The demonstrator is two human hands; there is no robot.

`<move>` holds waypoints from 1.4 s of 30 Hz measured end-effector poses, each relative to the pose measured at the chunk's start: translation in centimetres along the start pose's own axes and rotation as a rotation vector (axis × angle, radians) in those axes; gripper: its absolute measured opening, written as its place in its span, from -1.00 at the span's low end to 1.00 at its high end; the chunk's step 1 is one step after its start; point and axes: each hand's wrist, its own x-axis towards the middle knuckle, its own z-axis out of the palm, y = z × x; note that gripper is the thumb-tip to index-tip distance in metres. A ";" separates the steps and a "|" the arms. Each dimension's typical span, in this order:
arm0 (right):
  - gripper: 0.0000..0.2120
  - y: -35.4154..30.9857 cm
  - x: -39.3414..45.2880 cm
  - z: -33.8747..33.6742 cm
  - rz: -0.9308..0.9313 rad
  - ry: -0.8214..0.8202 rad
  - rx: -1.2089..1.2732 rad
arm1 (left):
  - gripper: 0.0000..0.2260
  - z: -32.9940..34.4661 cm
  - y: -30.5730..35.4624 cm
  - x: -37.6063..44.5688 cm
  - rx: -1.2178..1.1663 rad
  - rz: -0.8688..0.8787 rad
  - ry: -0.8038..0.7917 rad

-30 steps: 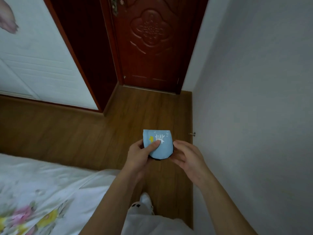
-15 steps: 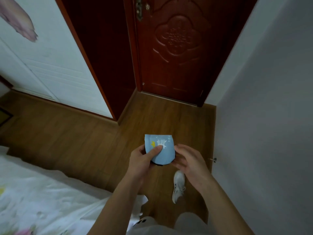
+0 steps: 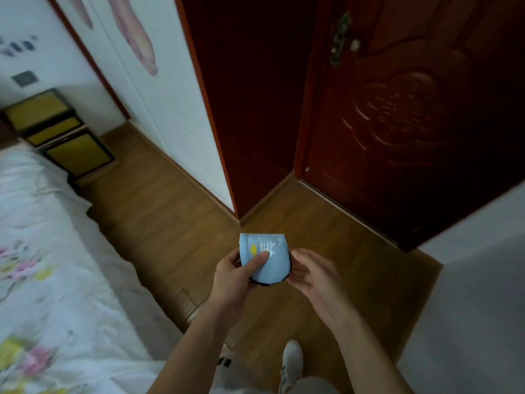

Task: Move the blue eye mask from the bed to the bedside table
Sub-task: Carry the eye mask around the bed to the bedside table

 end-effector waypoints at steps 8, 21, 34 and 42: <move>-0.83 -2.9 7.5 6.6 0.099 -0.260 -0.138 | -0.64 -3.6 3.0 2.5 -0.112 0.083 0.311; -0.82 -2.6 18.2 24.9 0.151 -0.465 -0.376 | -0.62 -17.4 10.0 9.9 -0.270 0.167 0.509; -0.77 -3.5 28.5 49.8 0.122 -0.558 -0.527 | -0.58 -36.4 24.4 19.4 -0.354 0.242 0.587; -0.78 -3.6 35.7 59.5 0.170 -0.598 -0.553 | -0.58 -42.9 29.8 25.5 -0.396 0.231 0.656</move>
